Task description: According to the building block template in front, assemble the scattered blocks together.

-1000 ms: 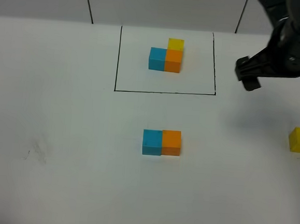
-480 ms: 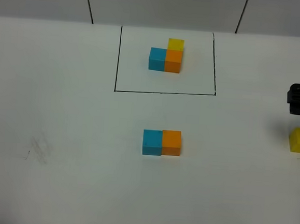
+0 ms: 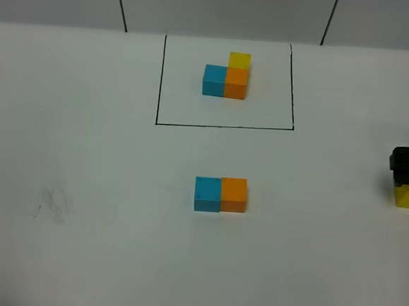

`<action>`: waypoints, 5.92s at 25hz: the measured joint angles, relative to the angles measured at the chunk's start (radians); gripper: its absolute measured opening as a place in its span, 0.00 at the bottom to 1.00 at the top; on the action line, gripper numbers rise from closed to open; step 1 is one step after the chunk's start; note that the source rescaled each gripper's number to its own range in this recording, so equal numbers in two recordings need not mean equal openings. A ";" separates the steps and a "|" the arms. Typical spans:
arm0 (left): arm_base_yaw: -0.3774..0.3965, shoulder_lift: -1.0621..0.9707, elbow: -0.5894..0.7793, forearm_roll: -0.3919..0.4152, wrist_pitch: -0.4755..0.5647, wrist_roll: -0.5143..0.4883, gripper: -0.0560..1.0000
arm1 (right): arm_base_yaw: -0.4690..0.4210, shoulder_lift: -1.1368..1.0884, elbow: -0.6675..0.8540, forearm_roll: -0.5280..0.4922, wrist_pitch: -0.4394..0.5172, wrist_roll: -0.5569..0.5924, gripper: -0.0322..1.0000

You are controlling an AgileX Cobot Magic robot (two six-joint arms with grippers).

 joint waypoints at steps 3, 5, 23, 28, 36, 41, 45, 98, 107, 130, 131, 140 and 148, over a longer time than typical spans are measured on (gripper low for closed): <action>0.000 0.000 0.000 0.000 0.000 0.000 0.38 | -0.006 0.035 0.001 0.000 -0.020 -0.020 0.97; 0.000 0.000 0.000 0.000 0.000 0.000 0.38 | -0.007 0.045 0.001 0.000 -0.038 -0.025 0.95; 0.000 0.000 0.000 0.000 0.000 0.000 0.38 | -0.007 0.049 0.002 0.062 -0.037 -0.099 0.24; 0.000 0.000 0.000 0.000 0.000 0.000 0.38 | 0.021 0.024 0.002 0.063 -0.038 -0.109 0.24; 0.000 0.000 0.000 0.000 0.000 0.000 0.38 | 0.196 -0.135 -0.037 0.100 -0.070 0.000 0.24; 0.000 0.000 0.000 0.000 0.000 0.000 0.38 | 0.346 -0.110 -0.117 0.108 -0.048 0.165 0.24; 0.000 0.000 0.000 0.000 0.000 0.000 0.38 | 0.453 -0.028 -0.243 0.079 0.084 0.331 0.24; 0.000 0.000 0.000 0.000 0.000 0.002 0.38 | 0.770 0.316 -0.523 -0.105 0.241 0.742 0.24; 0.000 0.000 0.000 0.000 0.000 0.002 0.38 | 0.770 0.362 -0.524 -0.097 0.215 0.760 0.24; 0.000 0.000 0.000 0.000 0.000 0.002 0.38 | 0.770 0.385 -0.561 -0.100 0.252 0.777 0.40; 0.000 0.000 0.000 0.000 0.000 0.002 0.38 | 0.770 0.388 -0.577 -0.103 0.266 0.757 0.50; 0.000 0.000 0.000 0.000 0.000 0.002 0.38 | 0.752 0.276 -0.673 -0.292 0.442 0.677 1.00; 0.000 0.000 0.000 0.000 0.000 0.002 0.38 | 0.542 -0.035 -0.693 -0.471 0.639 0.540 1.00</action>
